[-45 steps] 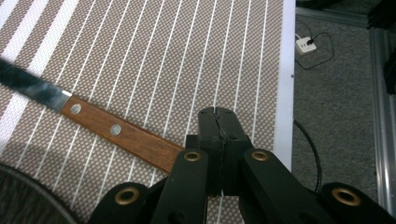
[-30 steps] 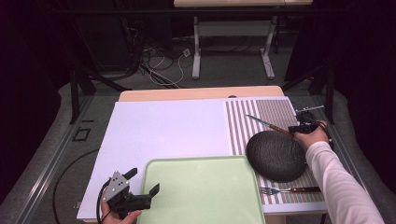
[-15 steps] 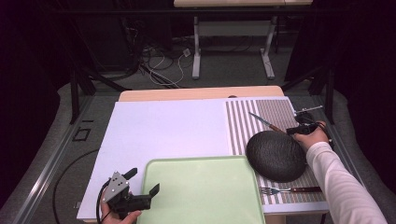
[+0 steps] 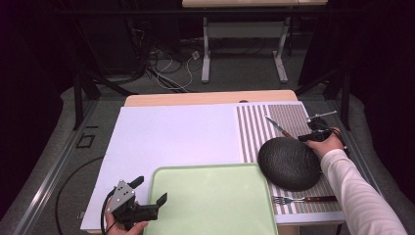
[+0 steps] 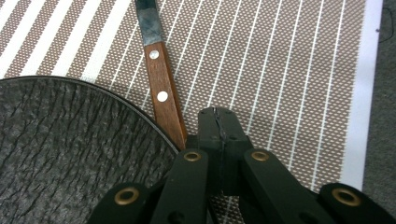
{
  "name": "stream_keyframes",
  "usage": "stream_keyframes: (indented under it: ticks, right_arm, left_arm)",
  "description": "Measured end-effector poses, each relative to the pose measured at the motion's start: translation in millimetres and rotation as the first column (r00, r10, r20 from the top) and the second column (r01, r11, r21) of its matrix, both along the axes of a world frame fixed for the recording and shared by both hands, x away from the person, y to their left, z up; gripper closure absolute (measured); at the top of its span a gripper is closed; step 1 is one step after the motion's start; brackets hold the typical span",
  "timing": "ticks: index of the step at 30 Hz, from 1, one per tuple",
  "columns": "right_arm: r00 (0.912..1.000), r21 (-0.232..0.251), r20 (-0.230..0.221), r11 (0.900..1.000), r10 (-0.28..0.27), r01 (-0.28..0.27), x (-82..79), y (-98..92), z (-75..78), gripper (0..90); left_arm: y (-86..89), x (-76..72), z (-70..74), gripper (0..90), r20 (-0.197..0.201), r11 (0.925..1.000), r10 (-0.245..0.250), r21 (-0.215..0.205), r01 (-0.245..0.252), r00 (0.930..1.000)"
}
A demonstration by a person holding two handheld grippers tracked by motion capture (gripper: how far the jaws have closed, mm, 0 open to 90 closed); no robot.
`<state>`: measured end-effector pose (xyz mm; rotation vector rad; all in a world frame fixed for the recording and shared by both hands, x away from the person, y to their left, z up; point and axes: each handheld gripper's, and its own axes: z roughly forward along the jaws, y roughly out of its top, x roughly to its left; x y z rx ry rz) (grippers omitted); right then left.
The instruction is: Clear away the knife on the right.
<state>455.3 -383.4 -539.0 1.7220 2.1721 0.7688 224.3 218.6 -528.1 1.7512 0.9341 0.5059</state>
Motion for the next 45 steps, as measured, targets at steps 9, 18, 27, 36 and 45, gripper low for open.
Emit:
stream_keyframes:
  ticks: [9, 18, 27, 36, 45]
  right_arm:
    - [0.9990, -0.009, 0.041, 1.000, 0.018, -0.018, 0.0, 0.2, 17.6, 89.6]
    - [0.9945, -0.013, 0.089, 0.998, 0.056, -0.055, 2.9, 8.5, 45.8, 87.7]
    - [0.9917, -0.039, 0.079, 0.994, 0.102, -0.099, 12.7, 22.9, 55.9, 86.0]
    - [0.9837, -0.069, 0.090, 0.986, 0.155, -0.149, 23.1, 34.1, 52.3, 75.9]
    - [0.9769, -0.087, 0.103, 0.980, 0.187, -0.179, 30.7, 42.0, 42.9, 60.4]
  left_arm:
    - [-0.5, -0.3, 0.2, 0.6, 0.003, 1.0000, -0.002, 0.000, 0.002, 1.0000]
    - [-0.5, -0.5, 0.4, 0.6, 0.005, 1.0000, -0.004, 0.001, 0.004, 1.0000]
    - [-0.7, -0.4, 0.2, 0.5, 0.004, 1.0000, -0.006, 0.002, 0.006, 1.0000]
    - [-0.6, -0.2, 0.1, 0.5, 0.003, 1.0000, -0.008, 0.002, 0.008, 1.0000]
    - [-0.2, 0.0, -0.1, 0.6, 0.002, 0.9999, -0.010, 0.003, 0.010, 1.0000]
